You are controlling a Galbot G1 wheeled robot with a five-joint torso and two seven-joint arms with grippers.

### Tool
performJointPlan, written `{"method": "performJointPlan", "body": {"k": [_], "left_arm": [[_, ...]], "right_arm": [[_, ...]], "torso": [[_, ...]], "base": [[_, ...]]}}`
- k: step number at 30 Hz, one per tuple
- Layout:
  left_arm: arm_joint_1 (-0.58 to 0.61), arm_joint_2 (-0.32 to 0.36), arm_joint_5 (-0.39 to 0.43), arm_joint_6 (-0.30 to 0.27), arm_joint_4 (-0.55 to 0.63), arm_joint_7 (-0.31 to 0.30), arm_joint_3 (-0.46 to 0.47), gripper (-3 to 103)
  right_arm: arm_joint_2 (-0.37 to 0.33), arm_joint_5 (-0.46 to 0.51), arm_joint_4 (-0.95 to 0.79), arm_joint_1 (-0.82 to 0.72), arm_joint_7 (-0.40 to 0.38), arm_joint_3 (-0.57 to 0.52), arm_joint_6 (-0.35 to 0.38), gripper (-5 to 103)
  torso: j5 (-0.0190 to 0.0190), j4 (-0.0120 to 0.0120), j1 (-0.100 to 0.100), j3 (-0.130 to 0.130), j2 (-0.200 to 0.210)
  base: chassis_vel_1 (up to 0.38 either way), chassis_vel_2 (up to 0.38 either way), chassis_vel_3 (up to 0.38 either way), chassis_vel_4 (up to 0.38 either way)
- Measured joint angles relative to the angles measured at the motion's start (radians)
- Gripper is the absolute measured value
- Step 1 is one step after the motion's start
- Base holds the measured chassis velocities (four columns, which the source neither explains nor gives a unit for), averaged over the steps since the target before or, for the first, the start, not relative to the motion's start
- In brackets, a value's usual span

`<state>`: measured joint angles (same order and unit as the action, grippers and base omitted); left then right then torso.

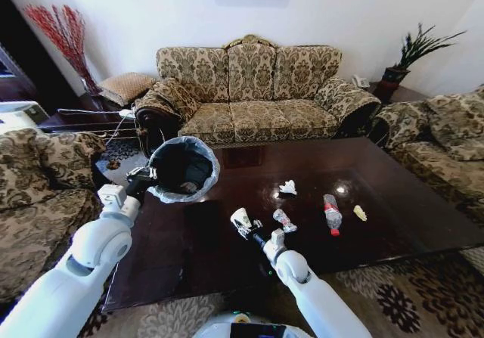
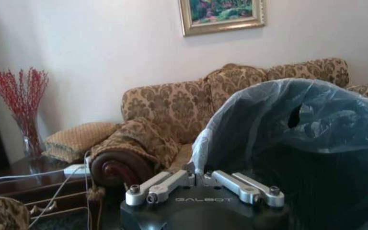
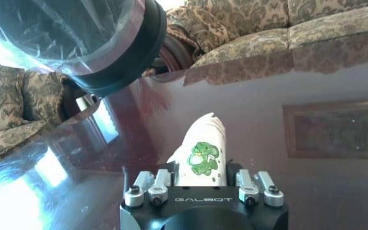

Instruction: Move to the front of the table and place the trash on the table into the trash bin.

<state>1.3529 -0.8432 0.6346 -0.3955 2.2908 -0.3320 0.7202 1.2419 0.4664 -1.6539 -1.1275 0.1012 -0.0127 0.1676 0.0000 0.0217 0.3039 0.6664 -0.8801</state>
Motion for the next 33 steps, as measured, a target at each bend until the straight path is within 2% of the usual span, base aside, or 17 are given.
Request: {"method": "performJointPlan", "body": {"k": [2,4,7,10,13,14,16,18,20,21,23,24,25,27,29,31,33], "left_arm": [[-0.001,0.0,0.0,0.001,0.0,0.0,-0.003,1],[-0.001,0.0,0.0,0.001,0.0,0.0,-0.004,1],[-0.002,0.004,0.0,0.002,0.0,0.0,-0.008,1],[-0.006,0.01,0.0,0.002,-0.006,0.001,-0.018,1],[-0.029,0.021,-0.005,0.014,-0.038,0.006,-0.06,1],[-0.029,0.021,-0.005,0.014,-0.038,0.006,-0.06,1],[-0.043,0.022,-0.005,0.015,-0.048,0.006,-0.073,1],[-0.049,0.025,-0.005,0.015,-0.052,0.011,-0.078,1],[-0.049,0.025,-0.005,0.015,-0.053,0.013,-0.079,1],[-0.05,0.026,-0.005,0.015,-0.053,0.016,-0.082,1],[-0.05,0.026,-0.005,0.015,-0.053,0.016,-0.082,1],[-0.05,0.026,-0.004,0.013,-0.053,0.017,-0.083,1],[-0.05,0.026,-0.003,0.011,-0.051,0.017,-0.083,1],[-0.051,0.026,-0.003,0.01,-0.05,0.017,-0.083,1],[-0.05,0.03,0.001,0.006,-0.045,0.017,-0.079,1],[-0.05,0.032,0.002,0.006,-0.044,0.017,-0.076,1],[-0.05,0.032,0.01,0.005,-0.043,0.017,-0.07,1]], "right_arm": [[0.002,-0.004,0.0,0.003,-0.008,0.0,-0.006,37],[0.002,-0.008,-0.004,0.003,-0.012,-0.001,-0.008,37],[-0.019,-0.017,-0.085,0.003,-0.051,-0.025,-0.019,22],[-0.044,0.0,-0.156,0.009,-0.072,-0.043,-0.015,19],[-0.157,0.125,-0.369,0.078,-0.123,-0.099,0.051,9],[-0.157,0.125,-0.369,0.078,-0.123,-0.099,0.051,9],[-0.264,0.217,-0.464,0.166,-0.122,-0.118,0.079,3],[-0.35,0.302,-0.518,0.268,-0.128,-0.105,0.102,1],[-0.373,0.335,-0.531,0.316,-0.134,-0.091,0.107,1],[-0.409,0.427,-0.552,0.445,-0.158,-0.015,0.122,1],[-0.411,0.451,-0.554,0.481,-0.167,0.011,0.128,1],[-0.402,0.516,-0.55,0.601,-0.213,0.121,0.144,1],[-0.383,0.542,-0.537,0.673,-0.239,0.192,0.15,1],[-0.37,0.549,-0.526,0.708,-0.25,0.23,0.152,1],[-0.315,0.558,-0.481,0.844,-0.275,0.383,0.156,1],[-0.302,0.56,-0.471,0.866,-0.281,0.414,0.16,1],[-0.269,0.565,-0.44,0.916,-0.292,0.501,0.185,1]], "torso": [[0.0,0.0001,0.0,0.0,0.0],[0.0,0.0002,0.0,0.0,0.0],[0.0002,0.0001,0.0,0.0,0.0],[0.0006,0.0001,0.0,0.0,0.0],[-0.0002,-0.0005,0.0,0.0,0.0],[-0.0002,-0.0005,0.0,0.0,0.0],[0.0001,0.0001,0.0,0.0,0.0],[0.0001,-0.0006,0.0,0.0,0.0],[0.0,-0.0004,0.0,0.0,0.0],[-0.0005,-0.0004,0.0,0.0,0.0],[0.0,-0.0002,0.0,0.0,0.0],[-0.0001,0.0001,0.0,0.0,0.0],[-0.0002,0.0003,0.0,0.0,0.0],[-0.0005,0.0005,0.0,0.0,0.0],[-0.0005,0.0007,0.0,0.0,0.0],[-0.0006,0.0006,0.0,0.0,0.0],[-0.0001,0.0003,0.0,0.0,0.0]], "base": [[0.0,0.0,0.0,0.0],[0.0,0.0,0.0,0.0],[0.0,0.0,0.0,0.0],[0.0,0.0,0.0,0.0],[0.0,0.0,0.0,0.0],[0.0,0.0,0.0,0.0],[0.0,0.0,0.0,0.0],[0.0,0.0,0.0,0.0],[0.0,0.0,0.0,0.0],[0.0,0.0,0.0,0.0],[0.0,0.0,0.0,0.0],[0.0,0.0,0.0,0.0],[0.0,0.0,0.0,0.0],[0.0,0.0,0.0,0.0],[0.0,0.0,0.0,0.0],[0.0,0.0,0.0,0.0],[0.0,0.0,0.0,0.0]]}}
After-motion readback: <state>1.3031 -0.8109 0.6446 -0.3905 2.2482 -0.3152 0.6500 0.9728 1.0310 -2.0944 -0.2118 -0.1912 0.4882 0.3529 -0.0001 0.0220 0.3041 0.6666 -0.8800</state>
